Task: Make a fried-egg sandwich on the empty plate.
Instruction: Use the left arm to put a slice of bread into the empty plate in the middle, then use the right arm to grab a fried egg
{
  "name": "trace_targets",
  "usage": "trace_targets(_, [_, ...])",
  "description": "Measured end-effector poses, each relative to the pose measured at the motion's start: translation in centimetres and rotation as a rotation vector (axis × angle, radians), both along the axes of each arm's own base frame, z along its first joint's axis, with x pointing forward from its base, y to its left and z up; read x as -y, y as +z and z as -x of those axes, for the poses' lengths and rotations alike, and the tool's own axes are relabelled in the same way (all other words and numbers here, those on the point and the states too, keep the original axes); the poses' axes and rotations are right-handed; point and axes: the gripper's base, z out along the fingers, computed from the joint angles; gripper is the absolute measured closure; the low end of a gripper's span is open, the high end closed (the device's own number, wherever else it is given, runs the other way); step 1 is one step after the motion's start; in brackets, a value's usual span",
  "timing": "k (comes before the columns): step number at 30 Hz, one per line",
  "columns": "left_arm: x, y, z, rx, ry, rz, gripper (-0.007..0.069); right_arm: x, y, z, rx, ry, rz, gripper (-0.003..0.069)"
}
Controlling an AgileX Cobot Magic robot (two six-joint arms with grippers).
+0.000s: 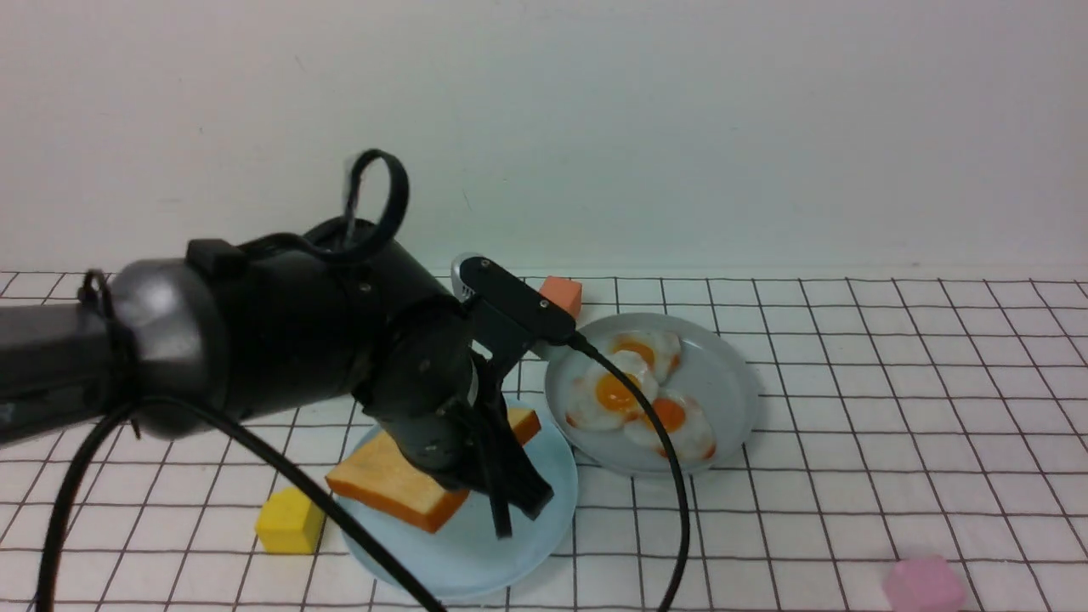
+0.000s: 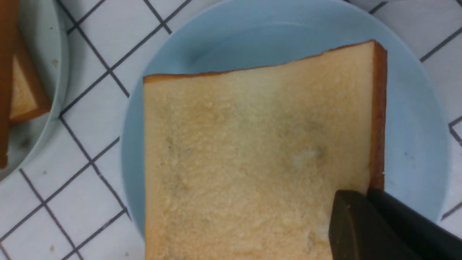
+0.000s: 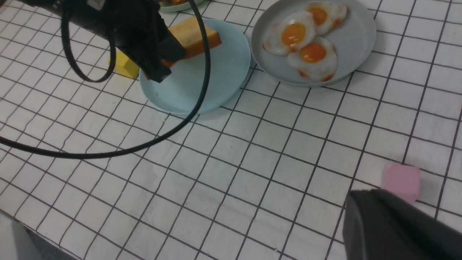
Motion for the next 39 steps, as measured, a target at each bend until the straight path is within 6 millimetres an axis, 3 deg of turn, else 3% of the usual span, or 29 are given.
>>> trace_targets(6, [0.6, -1.5, -0.6, 0.005, -0.015, 0.009, 0.0573, 0.0, 0.0, 0.0, -0.002, 0.002, -0.003, 0.0637])
trace_targets(9, [0.8, -1.6, -0.8, 0.016, -0.019, 0.022, 0.0484, 0.0, 0.0, 0.0, -0.002, 0.002, -0.004, 0.0634])
trace_targets(13, [0.9, -1.6, -0.8, 0.023, -0.018, 0.031, 0.0309, 0.0, 0.0, 0.0, -0.002, 0.003, -0.006, 0.0630])
trace_targets(15, [0.9, -1.5, -0.7, 0.016, -0.016, 0.028, 0.0272, -0.1, 0.0, 0.0, -0.004, 0.003, -0.006, 0.0627])
trace_targets(18, [0.9, 0.8, 0.4, -0.019, 0.016, 0.048, 0.0228, -0.3, -0.3, -0.9, -0.037, 0.003, 0.003, 0.0619])
trace_targets(21, [0.8, 5.8, 2.3, 0.030, 0.018, 0.153, 0.0284, -0.8, -0.8, -3.1, -0.095, -0.004, 0.007, 0.0610])
trace_targets(22, [0.8, 6.3, 2.5, 0.033, 0.019, 0.166, 0.0293, -0.9, -0.9, -3.5, -0.106, -0.005, 0.008, 0.0610])
trace_targets(24, [-0.4, 11.3, 5.4, 0.112, 0.000, 0.295, 0.0402, -1.6, -1.7, -6.0, -0.152, -0.021, 0.003, 0.0601])
trace_targets(25, [-0.8, 12.0, 5.9, 0.124, -0.001, 0.319, 0.0437, -1.8, -2.0, -6.7, -0.171, -0.024, 0.006, 0.0599])
trace_targets(26, [-2.6, 14.8, 8.4, 0.175, -0.006, 0.416, 0.0522, -2.2, -2.7, -8.7, -0.209, -0.036, 0.006, 0.0588])
trace_targets(27, [-2.9, 15.1, 8.7, 0.181, -0.007, 0.426, 0.0559, -2.3, -2.7, -9.0, -0.208, -0.039, 0.006, 0.0585])
trace_targets(28, [-5.1, 16.6, 11.3, 0.234, -0.013, 0.496, 0.0629, -2.9, -3.7, -11.3, -0.253, -0.046, 0.016, 0.0571])
trace_targets(30, [-7.4, 17.0, 13.8, 0.282, -0.020, 0.550, 0.0638, -3.6, -4.9, -13.9, -0.297, -0.044, 0.021, 0.0549])
trace_targets(33, [-10.0, 16.5, 16.6, 0.338, -0.029, 0.611, 0.0638, -4.4, -6.1, -16.3, -0.349, -0.035, 0.014, 0.0522])
trace_targets(34, [-11.4, 15.9, 18.1, 0.370, -0.030, 0.651, 0.0638, -4.9, -7.1, -18.0, -0.380, -0.026, 0.014, 0.0501])
trace_targets(38, [-14.0, 13.4, 20.9, 0.439, -0.013, 0.771, 0.0638, -6.4, -9.6, -22.9, -0.440, -0.015, -0.002, 0.0434])
trace_targets(39, [-14.1, 13.5, 21.0, 0.446, -0.014, 0.779, 0.0638, -6.5, -9.5, -23.0, -0.433, -0.014, -0.005, 0.0431])
